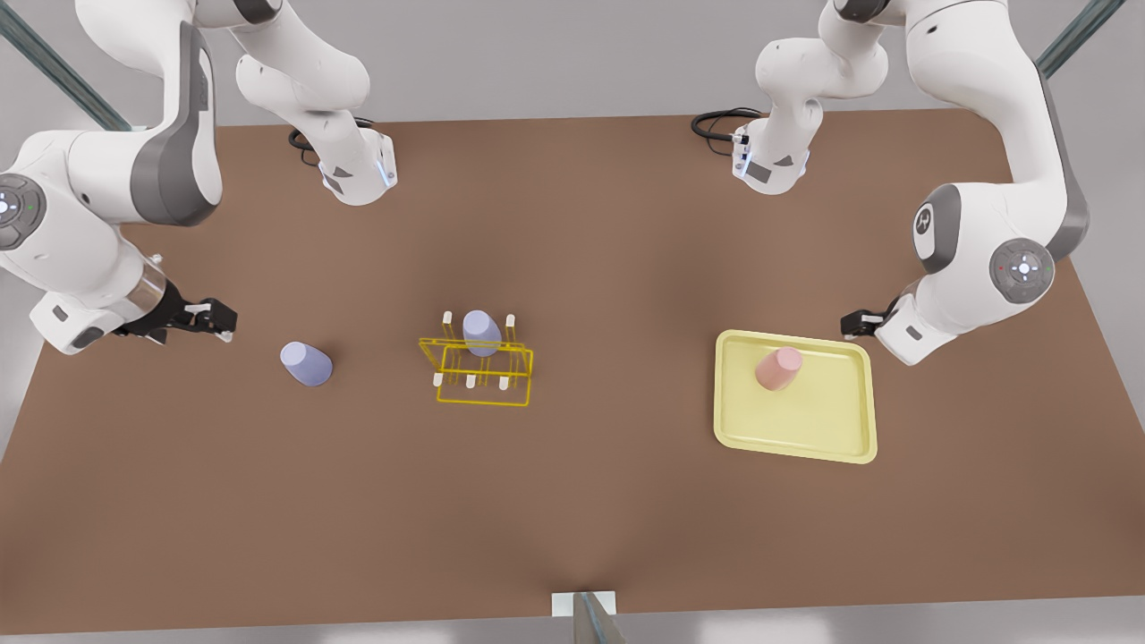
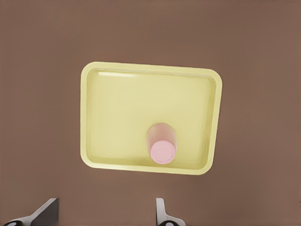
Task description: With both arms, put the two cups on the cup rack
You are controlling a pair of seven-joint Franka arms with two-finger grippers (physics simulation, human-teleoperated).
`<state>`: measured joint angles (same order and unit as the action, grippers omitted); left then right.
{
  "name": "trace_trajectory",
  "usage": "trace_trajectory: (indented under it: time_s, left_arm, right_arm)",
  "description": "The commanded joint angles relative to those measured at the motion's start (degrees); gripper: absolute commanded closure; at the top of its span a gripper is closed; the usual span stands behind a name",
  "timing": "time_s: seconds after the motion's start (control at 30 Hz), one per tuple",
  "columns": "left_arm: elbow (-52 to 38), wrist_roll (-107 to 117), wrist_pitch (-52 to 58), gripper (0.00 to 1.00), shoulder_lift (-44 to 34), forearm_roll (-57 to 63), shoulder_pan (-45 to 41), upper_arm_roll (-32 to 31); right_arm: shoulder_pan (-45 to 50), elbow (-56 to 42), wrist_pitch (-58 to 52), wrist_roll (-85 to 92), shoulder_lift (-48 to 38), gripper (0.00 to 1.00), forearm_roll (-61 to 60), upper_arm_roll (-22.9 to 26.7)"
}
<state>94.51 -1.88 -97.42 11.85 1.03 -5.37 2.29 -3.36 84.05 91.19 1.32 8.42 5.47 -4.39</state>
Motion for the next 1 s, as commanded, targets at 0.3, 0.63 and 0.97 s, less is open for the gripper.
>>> trace_trajectory:
  time_s: [0.3,0.63,0.97]
  left_arm:
    - [24.0,0.4,-34.5,0.0,1.1,-0.4,-2.2,-0.3]
    - [24.0,0.0,-39.0,0.0,7.1,-2.8,-4.9,-0.3]
    - [25.3,0.0,-41.6,0.0,11.3,-2.8,-4.9,-0.2]
  right_arm:
    - [2.5,8.7,14.3,1.2,8.1,0.0,-2.4,-0.7]
    - [-0.1,33.7,40.0,-3.1,0.5,0.0,-2.7,0.0]
    - [-3.5,44.2,46.9,-5.4,0.2,0.0,-3.4,0.0]
